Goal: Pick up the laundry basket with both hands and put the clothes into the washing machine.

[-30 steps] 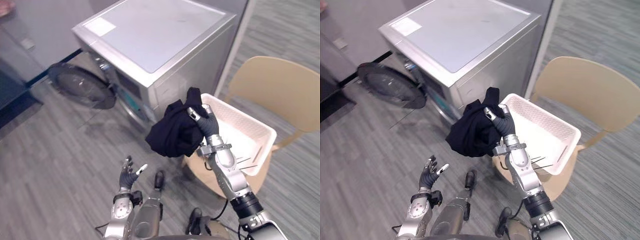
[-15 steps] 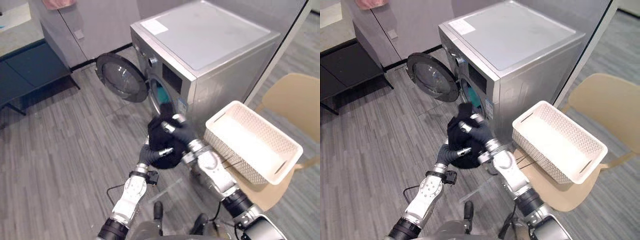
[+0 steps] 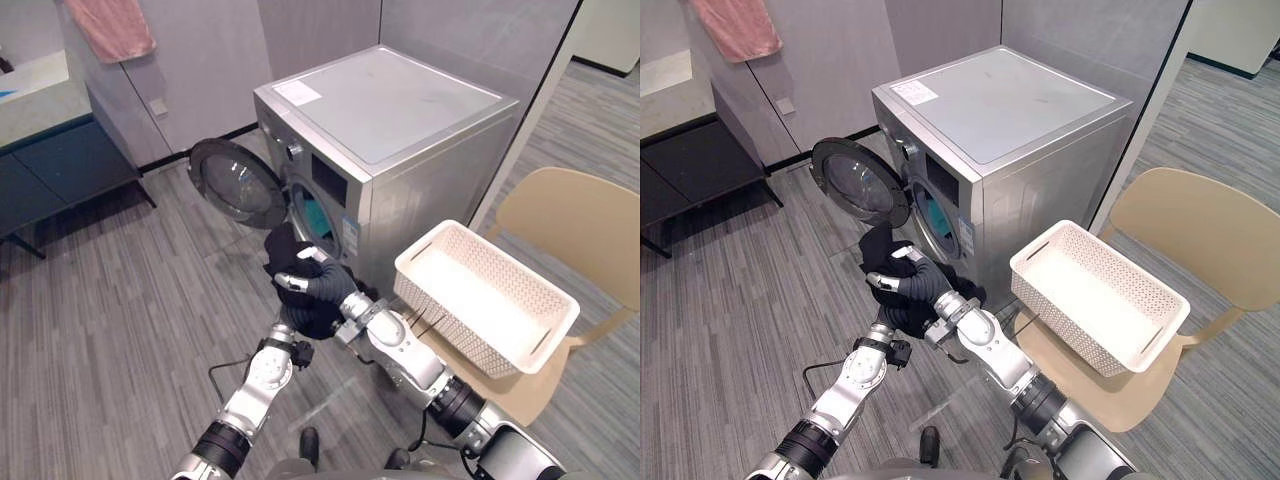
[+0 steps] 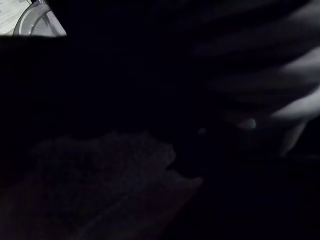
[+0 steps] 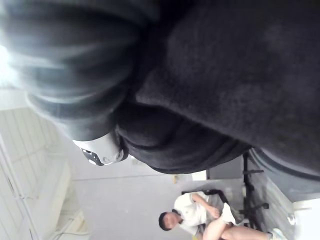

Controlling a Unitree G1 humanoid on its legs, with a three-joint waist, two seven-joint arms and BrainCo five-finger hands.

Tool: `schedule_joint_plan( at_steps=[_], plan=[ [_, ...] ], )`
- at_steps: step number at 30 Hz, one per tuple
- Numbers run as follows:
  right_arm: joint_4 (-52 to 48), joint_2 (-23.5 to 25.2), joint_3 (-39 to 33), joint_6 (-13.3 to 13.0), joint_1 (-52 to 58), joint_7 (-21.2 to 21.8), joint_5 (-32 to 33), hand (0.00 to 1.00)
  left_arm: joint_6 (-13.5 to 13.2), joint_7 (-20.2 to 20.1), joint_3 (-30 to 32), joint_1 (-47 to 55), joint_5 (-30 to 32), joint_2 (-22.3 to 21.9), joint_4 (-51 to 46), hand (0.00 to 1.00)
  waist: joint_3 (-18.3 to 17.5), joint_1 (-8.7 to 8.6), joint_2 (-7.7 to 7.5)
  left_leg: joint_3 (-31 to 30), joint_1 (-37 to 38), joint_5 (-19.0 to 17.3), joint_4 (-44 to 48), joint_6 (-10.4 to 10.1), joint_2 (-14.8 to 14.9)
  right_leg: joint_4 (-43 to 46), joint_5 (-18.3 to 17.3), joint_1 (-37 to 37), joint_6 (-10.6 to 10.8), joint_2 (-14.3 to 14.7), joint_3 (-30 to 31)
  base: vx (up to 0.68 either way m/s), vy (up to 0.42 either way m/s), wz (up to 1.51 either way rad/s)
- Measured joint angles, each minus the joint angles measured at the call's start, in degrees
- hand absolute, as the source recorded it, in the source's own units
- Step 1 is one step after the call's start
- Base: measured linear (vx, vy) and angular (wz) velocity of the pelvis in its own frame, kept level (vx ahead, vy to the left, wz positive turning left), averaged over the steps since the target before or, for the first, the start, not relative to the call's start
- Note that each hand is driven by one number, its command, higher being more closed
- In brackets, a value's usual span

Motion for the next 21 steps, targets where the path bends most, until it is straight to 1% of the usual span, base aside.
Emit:
schedule_joint_plan(
  at_steps=[2,4,5,6,7,9,10,12,13,15,16,17,18,19,20,21],
  plan=[
    [-0.12,-0.01,0.36,-0.36,0.16,0.49,-0.13,0.0,0.36,0.13,0.52,0.05,-0.01,-0.07,0.0,1.0,0.0,0.02,0.0,-0.18,0.01,0.03,0.0,-0.07,0.1,0.41,-0.45,-0.05,-0.03,0.06,-0.11,0.02,-0.044,0.04],
    [-0.33,-0.01,0.42,-1.25,0.88,0.87,-0.92,0.0,0.46,0.13,1.04,0.37,-0.03,-0.17,0.0,1.0,-0.03,0.08,-0.05,-0.3,0.07,0.04,0.0,-0.1,0.21,1.28,-1.08,-0.27,-0.04,-0.14,-0.21,0.02,-0.046,0.05],
    [-0.67,0.02,0.14,-1.73,1.84,0.87,-2.68,0.0,0.48,0.14,1.42,0.75,-0.05,-0.2,0.0,1.0,-0.1,0.13,-0.15,-0.31,0.06,0.03,0.0,-0.11,0.18,1.93,-1.65,-0.53,0.2,-0.34,-0.2,0.03,-0.045,0.01],
    [-1.58,0.0,-0.95,-1.89,3.3,0.85,-5.54,0.0,0.48,0.1,2.82,1.73,-0.07,-0.34,0.0,1.0,-0.22,0.1,-0.29,-0.29,-0.03,0.03,0.0,-0.11,0.02,2.91,-2.16,-1.06,0.13,-0.73,-0.16,0.03,-0.035,0.02],
    [-2.07,-0.07,-1.48,-1.93,4.15,0.85,-6.68,0.0,0.51,0.12,3.51,2.26,-0.1,-0.75,0.0,1.0,-0.23,0.08,-0.31,-0.32,-0.04,0.03,0.0,-0.12,-0.08,3.25,-2.34,-1.16,0.06,-0.89,-0.18,0.03,-0.033,0.03],
    [-2.77,-0.84,-4.11,-2.57,8.57,0.44,-15.49,0.0,0.57,0.13,7.04,5.43,-0.17,-2.28,0.0,1.0,-0.61,0.1,-0.64,-0.35,0.31,-0.09,0.0,-0.28,-0.31,4.38,-3.37,-1.19,0.46,-1.36,-0.18,0.03,-0.025,0.05],
    [-2.78,-1.16,-4.57,-2.63,9.47,0.23,-17.41,0.0,0.58,0.15,7.75,6.12,-0.2,-2.33,-0.01,1.0,-0.69,0.15,-0.79,-0.37,0.3,-0.12,0.0,-0.32,-0.39,4.61,-3.62,-1.21,0.59,-1.41,-0.21,0.02,-0.02,0.08],
    [-2.67,-3.19,-6.93,-2.6,13.82,-1.2,-23.71,0.0,0.57,0.24,11.14,9.36,-1.05,-2.27,-0.01,1.0,-0.86,0.29,-1.72,-0.7,-0.57,-0.14,0.03,-0.37,-0.85,6.16,-5.1,-1.81,0.95,-1.99,-0.81,-0.02,-0.025,0.16],
    [-2.54,-3.65,-7.54,-2.59,14.67,-1.62,-24.75,0.0,0.56,0.25,11.8,9.94,-1.61,-2.28,-0.01,1.0,-0.79,0.32,-1.87,-0.95,-0.89,-0.1,0.17,-0.43,-0.92,6.49,-5.49,-2.02,1.27,-2.1,-1.01,-0.05,-0.03,0.39],
    [-2.01,-5.23,-11.38,-2.54,18.59,-2.28,-27.91,0.0,0.45,0.2,13.8,11.25,-2.68,-2.24,0.0,1.0,-0.52,0.31,-2.72,-3.14,-4.3,-0.15,2.99,-0.49,-1.67,7.78,-6.39,-3.01,1.31,-3.34,-3.27,-0.02,-0.024,0.63],
    [-1.11,-6.09,-13.25,-2.4,20.25,-2.96,-29.69,0.0,0.43,0.19,14.73,11.7,-3.42,-2.28,0.23,1.0,-0.42,0.33,-2.92,-4.06,-5.91,-0.12,4.35,-0.48,-2.05,8.07,-6.66,-3.37,1.26,-3.92,-4.97,-0.01,-0.01,0.82],
    [1.37,-6.73,-15.44,-2.03,21.77,-3.28,-31.57,0.0,0.45,0.12,16.02,12.33,-4.58,-2.34,0.97,1.0,-0.35,0.61,-3.0,-3.53,-7.66,-0.12,5.06,-0.43,-2.17,8.11,-6.96,-3.45,1.08,-4.41,-7.25,-0.01,0.0,0.81],
    [2.75,-6.73,-16.4,-1.97,22.35,-3.41,-32.17,0.0,0.44,0.13,16.53,12.47,-4.83,-2.34,1.41,1.0,-0.18,0.6,-3.27,-2.24,-8.28,-0.23,5.46,-0.28,-2.17,8.1,-7.07,-3.33,0.93,-4.81,-8.37,-0.05,0.031,0.76],
    [5.61,-6.64,-17.77,-1.5,23.03,-3.81,-33.05,0.0,0.43,0.0,17.51,12.49,-5.23,-2.39,2.73,1.0,0.13,0.57,-3.74,2.44,-9.36,-1.38,6.76,1.4,-1.85,7.96,-7.05,-2.98,0.86,-5.46,-10.03,-0.01,0.07,0.76],
    [9.32,-6.22,-19.15,-0.94,23.41,-3.97,-33.5,0.0,0.44,-0.15,18.91,12.52,-5.28,-2.51,4.67,1.0,0.42,0.47,-4.24,9.26,-10.48,-2.51,8.53,3.03,-1.21,7.94,-6.84,-2.66,0.65,-6.38,-11.97,0.02,0.08,0.72],
    [11.02,-5.78,-19.81,-0.9,23.62,-3.99,-33.6,0.0,0.46,-0.18,19.47,12.59,-5.32,-2.52,5.52,1.0,0.61,0.41,-4.52,11.49,-10.51,-2.78,8.68,3.38,-1.08,7.99,-6.87,-2.45,0.79,-6.88,-12.59,0.09,0.075,0.84]
  ],
)
